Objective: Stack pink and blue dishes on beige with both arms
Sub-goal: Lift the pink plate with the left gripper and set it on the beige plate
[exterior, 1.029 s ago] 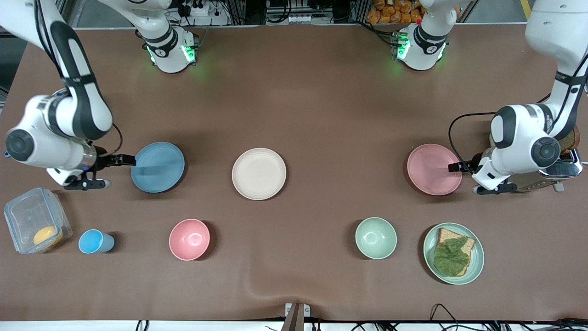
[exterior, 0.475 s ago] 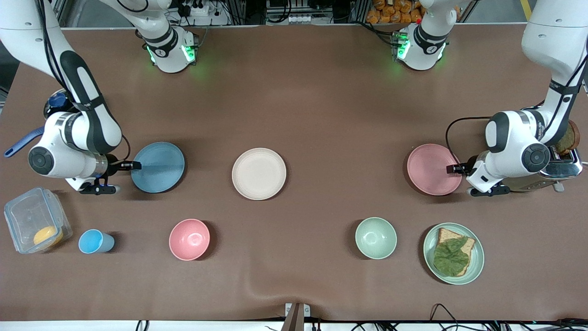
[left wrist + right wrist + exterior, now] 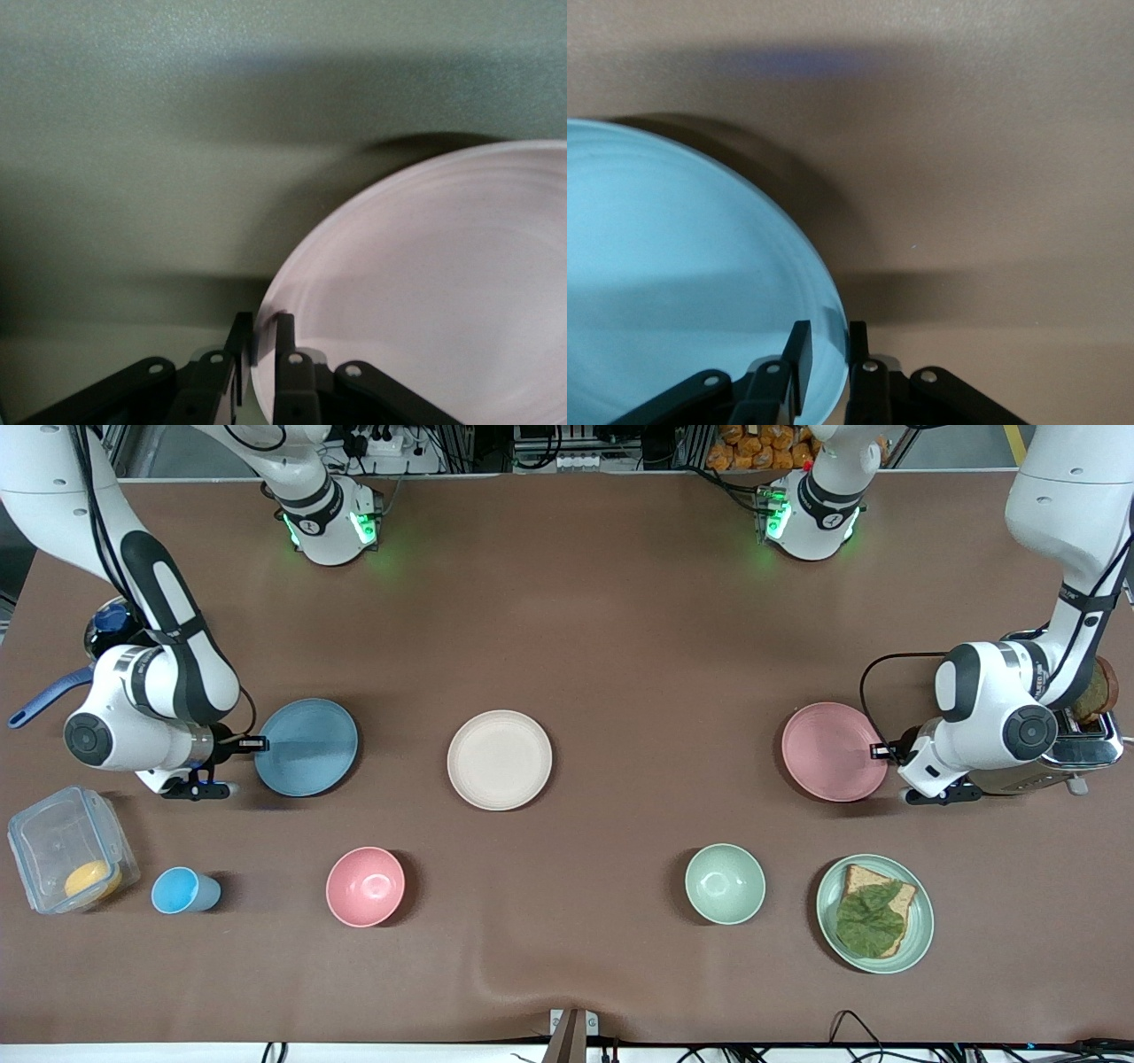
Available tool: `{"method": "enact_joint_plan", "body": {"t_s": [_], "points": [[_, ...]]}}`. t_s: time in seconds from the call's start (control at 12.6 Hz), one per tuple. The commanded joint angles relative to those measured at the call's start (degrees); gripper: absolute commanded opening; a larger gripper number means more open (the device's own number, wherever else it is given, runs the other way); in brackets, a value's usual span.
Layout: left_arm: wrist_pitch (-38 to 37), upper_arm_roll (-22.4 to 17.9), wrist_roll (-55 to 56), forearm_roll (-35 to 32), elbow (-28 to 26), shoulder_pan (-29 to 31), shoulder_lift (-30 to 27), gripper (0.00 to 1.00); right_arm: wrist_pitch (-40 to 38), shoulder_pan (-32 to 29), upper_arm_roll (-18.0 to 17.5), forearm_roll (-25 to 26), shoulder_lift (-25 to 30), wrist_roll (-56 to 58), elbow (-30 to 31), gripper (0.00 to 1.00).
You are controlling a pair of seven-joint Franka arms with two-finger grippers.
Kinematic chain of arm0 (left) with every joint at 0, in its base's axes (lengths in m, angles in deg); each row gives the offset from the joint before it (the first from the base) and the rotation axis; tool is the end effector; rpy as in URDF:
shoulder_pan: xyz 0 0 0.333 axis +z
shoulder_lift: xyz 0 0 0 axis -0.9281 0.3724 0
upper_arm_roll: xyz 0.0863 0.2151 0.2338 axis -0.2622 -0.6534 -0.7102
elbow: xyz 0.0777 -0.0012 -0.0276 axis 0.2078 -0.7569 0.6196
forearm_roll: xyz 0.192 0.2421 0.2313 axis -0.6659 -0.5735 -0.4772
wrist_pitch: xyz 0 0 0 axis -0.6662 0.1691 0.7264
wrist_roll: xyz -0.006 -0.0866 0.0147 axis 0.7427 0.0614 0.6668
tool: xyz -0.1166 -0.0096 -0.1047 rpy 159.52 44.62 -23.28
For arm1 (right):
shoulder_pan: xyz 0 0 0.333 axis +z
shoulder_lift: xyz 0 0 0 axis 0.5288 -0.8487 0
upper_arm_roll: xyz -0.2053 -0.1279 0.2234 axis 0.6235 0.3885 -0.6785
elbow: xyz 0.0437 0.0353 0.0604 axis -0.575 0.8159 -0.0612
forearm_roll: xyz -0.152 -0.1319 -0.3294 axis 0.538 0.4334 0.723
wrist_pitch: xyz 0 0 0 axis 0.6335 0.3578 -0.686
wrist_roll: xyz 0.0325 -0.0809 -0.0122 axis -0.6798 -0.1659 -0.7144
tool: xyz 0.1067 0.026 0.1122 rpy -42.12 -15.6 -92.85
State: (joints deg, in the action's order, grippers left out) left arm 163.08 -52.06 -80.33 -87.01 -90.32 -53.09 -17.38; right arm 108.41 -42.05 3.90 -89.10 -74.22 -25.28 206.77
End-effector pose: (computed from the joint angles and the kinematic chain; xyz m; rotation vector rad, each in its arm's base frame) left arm 0.5542 0.0576 0.1554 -3.1130 -0.0915 0.3661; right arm 0.5355 -0.0857 0.1533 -3.0345 0.0309 0.4877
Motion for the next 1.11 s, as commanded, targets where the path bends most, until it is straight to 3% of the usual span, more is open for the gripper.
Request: {"method": "enact_joint_plan", "body": {"t_s": [0.0,0.16,0.32,0.63,0.87,1.03], "points": [[0.15,0.51,-0.33,-0.85,1.56,0.33,0.49,0.0,-0.15,-1.39,-0.96,-1.27,-1.0,0.69,-1.08,0.19],[-0.54,1.47,-0.42,0.63,2.53,-0.71,-0.2,0.0,-0.15,-1.48,-0.96,-1.27,-1.0,0.69,-1.25,0.01],[-4.22,7.34,0.2,5.63,4.72,-0.02,-2.14,0.0,-0.59,-1.57,-0.96,-1.27,-1.09,0.6,-2.04,0.0],[-15.3,15.69,7.28,12.77,16.75,-3.6,-1.53,0.0,-7.95,-1.57,-1.05,-1.27,-1.0,0.77,-6.87,0.0],[-17.42,18.43,18.01,12.86,22.3,-11.42,-1.18,0.0,-15.42,-2.01,-0.96,-3.81,-0.56,4.54,-11.52,0.0],[-17.34,18.44,23.47,14.08,26.25,-17.92,1.97,0.0,-20.26,-2.45,-0.96,-4.52,-0.56,6.05,-15.04,0.0]]}}
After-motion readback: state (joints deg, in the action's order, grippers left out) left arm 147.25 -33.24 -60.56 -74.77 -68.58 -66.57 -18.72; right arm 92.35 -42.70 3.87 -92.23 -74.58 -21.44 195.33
